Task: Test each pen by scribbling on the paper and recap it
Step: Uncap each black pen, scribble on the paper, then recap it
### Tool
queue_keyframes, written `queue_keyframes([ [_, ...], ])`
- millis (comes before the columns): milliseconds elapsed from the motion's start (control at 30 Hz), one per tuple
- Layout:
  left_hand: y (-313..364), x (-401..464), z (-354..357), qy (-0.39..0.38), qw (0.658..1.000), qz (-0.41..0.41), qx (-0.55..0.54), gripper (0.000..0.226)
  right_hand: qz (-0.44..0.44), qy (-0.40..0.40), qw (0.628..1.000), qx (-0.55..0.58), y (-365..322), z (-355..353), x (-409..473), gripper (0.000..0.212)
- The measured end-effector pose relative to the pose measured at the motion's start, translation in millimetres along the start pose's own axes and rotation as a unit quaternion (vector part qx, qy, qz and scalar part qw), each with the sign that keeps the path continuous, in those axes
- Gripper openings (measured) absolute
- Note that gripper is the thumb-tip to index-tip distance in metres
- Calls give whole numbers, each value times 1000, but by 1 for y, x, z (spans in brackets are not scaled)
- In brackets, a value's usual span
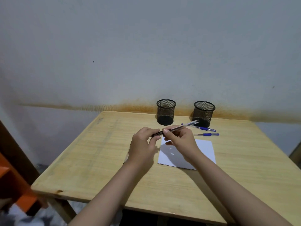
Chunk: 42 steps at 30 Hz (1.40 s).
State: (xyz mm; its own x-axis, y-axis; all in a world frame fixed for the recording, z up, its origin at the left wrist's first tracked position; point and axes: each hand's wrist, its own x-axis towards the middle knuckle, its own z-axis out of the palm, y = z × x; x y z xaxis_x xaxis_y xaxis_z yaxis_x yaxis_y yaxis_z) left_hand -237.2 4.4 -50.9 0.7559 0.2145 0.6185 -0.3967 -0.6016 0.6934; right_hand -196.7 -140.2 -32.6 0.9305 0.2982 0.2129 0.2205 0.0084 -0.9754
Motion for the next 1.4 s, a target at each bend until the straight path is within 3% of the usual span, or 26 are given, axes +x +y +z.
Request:
queue_keyframes([
  [467,-19,20,-43,-49,995,62,59,20,-76,74,993,-48,-4,39,-4,13],
  [700,-18,24,-56,-87,994,47,49,20,-126,82,988,-33,-2,52,-8,10],
  [867,-65,12,-124,-63,984,-35,164,21,-125,160,977,62,-19,-25,8,13],
  [1033,-76,1,-111,-50,977,-154,141,26,-92,108,989,41,-15,-22,11,11],
  [1233,-101,0,-93,-86,958,-142,233,17,-66,108,991,34,2,-19,5,15],
  [1400,-111,-4,-90,-85,958,-134,239,20,-42,124,991,13,13,-28,6,15],
])
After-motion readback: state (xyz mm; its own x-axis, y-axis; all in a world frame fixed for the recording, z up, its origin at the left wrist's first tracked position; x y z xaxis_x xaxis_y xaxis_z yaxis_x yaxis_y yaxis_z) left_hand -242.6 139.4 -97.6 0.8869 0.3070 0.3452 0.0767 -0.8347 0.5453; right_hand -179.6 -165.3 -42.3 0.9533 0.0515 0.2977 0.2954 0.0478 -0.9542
